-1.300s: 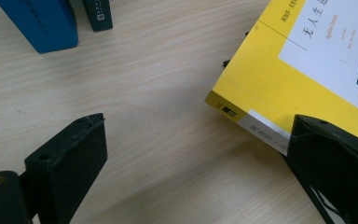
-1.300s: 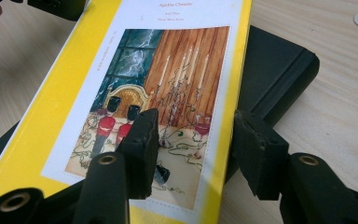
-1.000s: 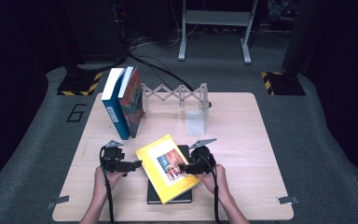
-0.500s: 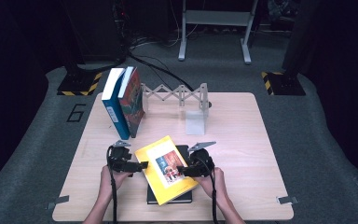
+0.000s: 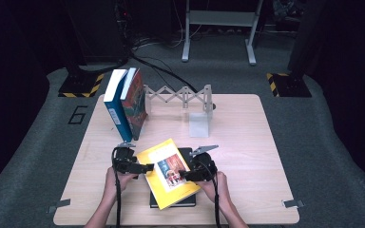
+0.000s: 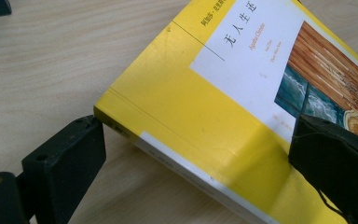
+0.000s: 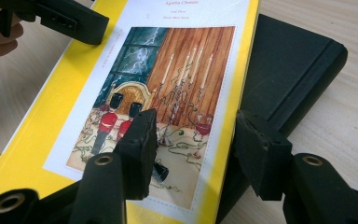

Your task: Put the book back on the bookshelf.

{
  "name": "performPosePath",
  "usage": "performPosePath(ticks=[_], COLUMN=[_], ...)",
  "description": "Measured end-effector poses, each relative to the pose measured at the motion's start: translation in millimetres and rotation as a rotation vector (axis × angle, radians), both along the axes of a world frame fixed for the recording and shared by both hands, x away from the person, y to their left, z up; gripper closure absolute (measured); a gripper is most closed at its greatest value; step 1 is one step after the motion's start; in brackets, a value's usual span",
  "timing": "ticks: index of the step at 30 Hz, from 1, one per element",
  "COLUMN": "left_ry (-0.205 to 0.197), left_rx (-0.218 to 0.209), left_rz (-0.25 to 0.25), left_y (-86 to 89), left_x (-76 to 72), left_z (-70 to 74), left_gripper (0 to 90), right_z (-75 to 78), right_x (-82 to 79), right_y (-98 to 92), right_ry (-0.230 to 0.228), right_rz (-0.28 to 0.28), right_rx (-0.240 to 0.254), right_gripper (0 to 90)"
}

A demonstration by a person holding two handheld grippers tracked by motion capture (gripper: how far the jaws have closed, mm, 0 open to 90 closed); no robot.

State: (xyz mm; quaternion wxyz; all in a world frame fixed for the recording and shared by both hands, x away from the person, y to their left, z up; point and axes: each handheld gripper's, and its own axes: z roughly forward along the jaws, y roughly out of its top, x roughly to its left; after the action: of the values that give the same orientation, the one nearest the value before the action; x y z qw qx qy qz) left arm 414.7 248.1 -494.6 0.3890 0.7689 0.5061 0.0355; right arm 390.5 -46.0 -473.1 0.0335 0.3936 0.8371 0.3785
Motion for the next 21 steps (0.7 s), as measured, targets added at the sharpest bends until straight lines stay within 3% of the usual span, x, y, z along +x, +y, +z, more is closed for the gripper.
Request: performPosePath(ticks=[5, 8, 10, 14, 18, 21], left_ry=[0.028, 0.065, 0.071, 0.047, 0.005, -0.016], left_rx=[-0.012, -0.067, -0.068, -0.058, -0.011, -0.011], left_rz=[-0.012, -0.034, -0.050, -0.040, -0.030, -0.030], left_y=[0.2, -0.8, -1.1, -3.3, -4.9, -2.2], left_x=[3.2, 6.5, 7.9, 7.0, 5.8, 6.7], left_z=[-0.7, -5.3, -6.3, -2.1, 8.0, 14.7], left_gripper=[1.7, 1.8, 2.0, 3.8, 5.3, 7.4], right_z=[0.1, -0.7, -1.3, -0.6, -0.7, -1.1], right_x=[-1.1, -2.3, -2.8, -4.1, -3.4, -1.9], right_y=[2.3, 4.0, 5.2, 7.0, 10.1, 13.6], right_ry=[-0.004, 0.003, -0.008, 0.001, 0.002, -0.003], right_rz=[0.001, -0.003, 0.003, 0.000, -0.001, 0.006], right_rx=[-0.007, 0.006, 0.002, -0.005, -0.007, -0.007], right_gripper=[48.2, 47.6, 47.2, 47.1, 47.0, 47.0])
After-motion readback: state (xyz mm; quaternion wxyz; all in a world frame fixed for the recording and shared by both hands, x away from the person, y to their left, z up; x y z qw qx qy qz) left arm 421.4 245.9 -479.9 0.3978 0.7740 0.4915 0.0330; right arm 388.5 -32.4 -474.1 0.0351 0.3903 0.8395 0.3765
